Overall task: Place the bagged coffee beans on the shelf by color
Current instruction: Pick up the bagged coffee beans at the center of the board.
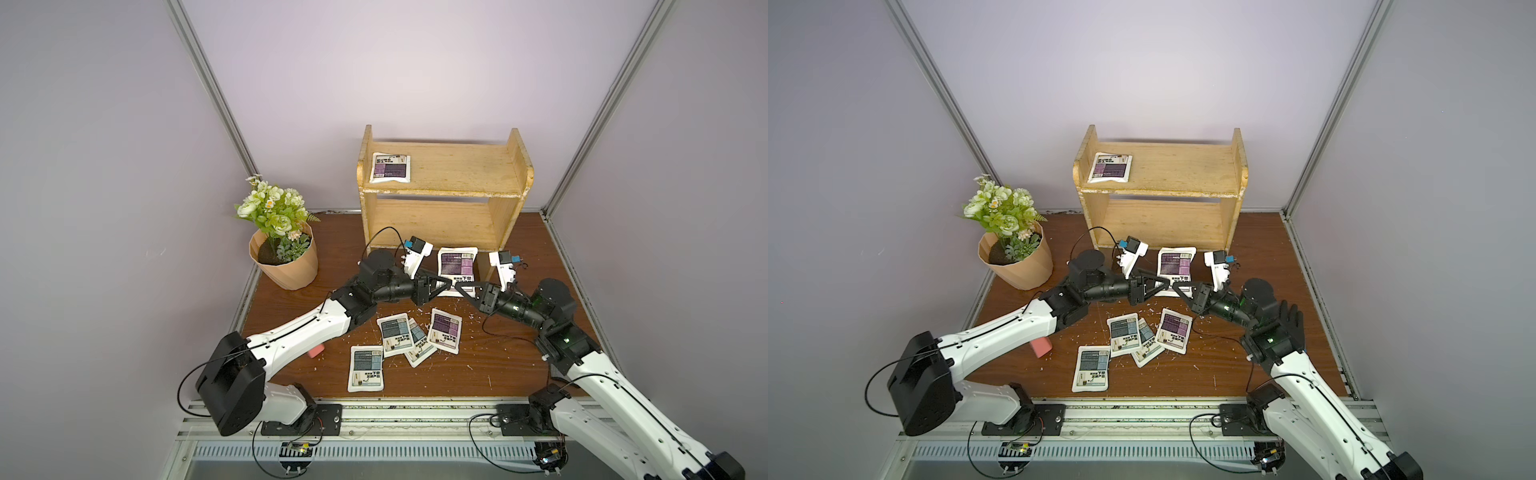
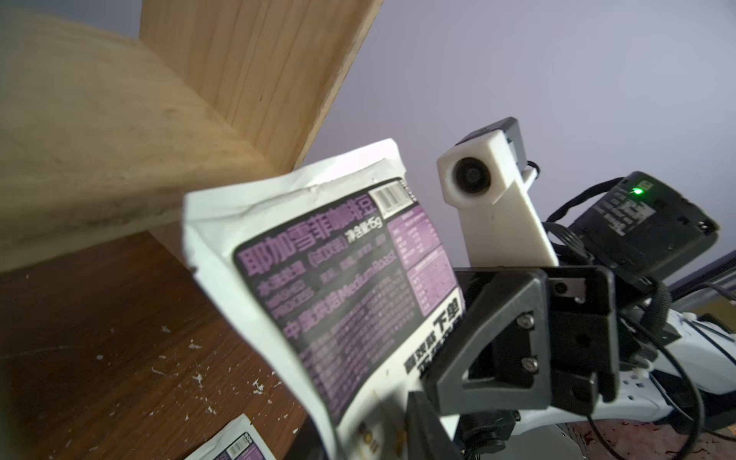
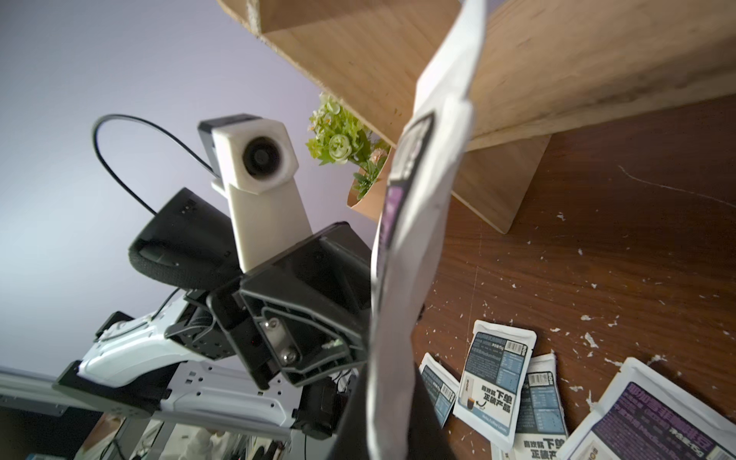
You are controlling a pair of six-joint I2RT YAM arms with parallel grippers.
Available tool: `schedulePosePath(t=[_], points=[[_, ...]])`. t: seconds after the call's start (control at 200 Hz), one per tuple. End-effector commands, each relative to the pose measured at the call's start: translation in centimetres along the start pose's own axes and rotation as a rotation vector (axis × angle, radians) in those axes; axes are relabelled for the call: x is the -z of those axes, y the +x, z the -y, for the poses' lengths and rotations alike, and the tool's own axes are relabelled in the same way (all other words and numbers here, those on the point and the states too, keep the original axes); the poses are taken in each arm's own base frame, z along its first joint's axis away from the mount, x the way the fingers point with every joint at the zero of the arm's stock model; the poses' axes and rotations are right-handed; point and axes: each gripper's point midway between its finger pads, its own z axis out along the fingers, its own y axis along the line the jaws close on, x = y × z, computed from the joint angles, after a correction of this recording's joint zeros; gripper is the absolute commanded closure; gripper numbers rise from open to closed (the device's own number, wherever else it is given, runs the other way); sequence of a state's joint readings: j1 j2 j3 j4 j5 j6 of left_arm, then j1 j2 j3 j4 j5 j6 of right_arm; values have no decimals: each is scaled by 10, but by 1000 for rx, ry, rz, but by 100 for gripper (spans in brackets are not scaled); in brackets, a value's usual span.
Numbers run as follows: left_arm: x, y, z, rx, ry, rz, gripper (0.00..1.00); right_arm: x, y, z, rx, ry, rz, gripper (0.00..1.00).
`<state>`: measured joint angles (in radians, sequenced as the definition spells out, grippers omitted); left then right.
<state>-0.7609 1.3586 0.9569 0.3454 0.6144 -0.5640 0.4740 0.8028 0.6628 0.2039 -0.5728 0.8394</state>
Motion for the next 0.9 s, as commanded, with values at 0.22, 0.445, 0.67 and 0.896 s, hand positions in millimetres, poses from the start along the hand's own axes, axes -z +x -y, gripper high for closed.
schedulePosePath(t=[0.22, 0.445, 0.67, 0.896], points=[[22, -58, 63, -120, 167, 111, 99, -11, -26, -66, 189, -99, -24, 99], [37, -86, 73, -183, 96, 173, 77, -10, -50, -101, 246, -150, 16, 100], [68, -147, 70, -252, -113, 401, 47, -18, -102, -145, 346, -144, 74, 100], [89, -152, 35, -246, -347, 467, 42, -40, -158, -151, 410, 14, 98, 100]])
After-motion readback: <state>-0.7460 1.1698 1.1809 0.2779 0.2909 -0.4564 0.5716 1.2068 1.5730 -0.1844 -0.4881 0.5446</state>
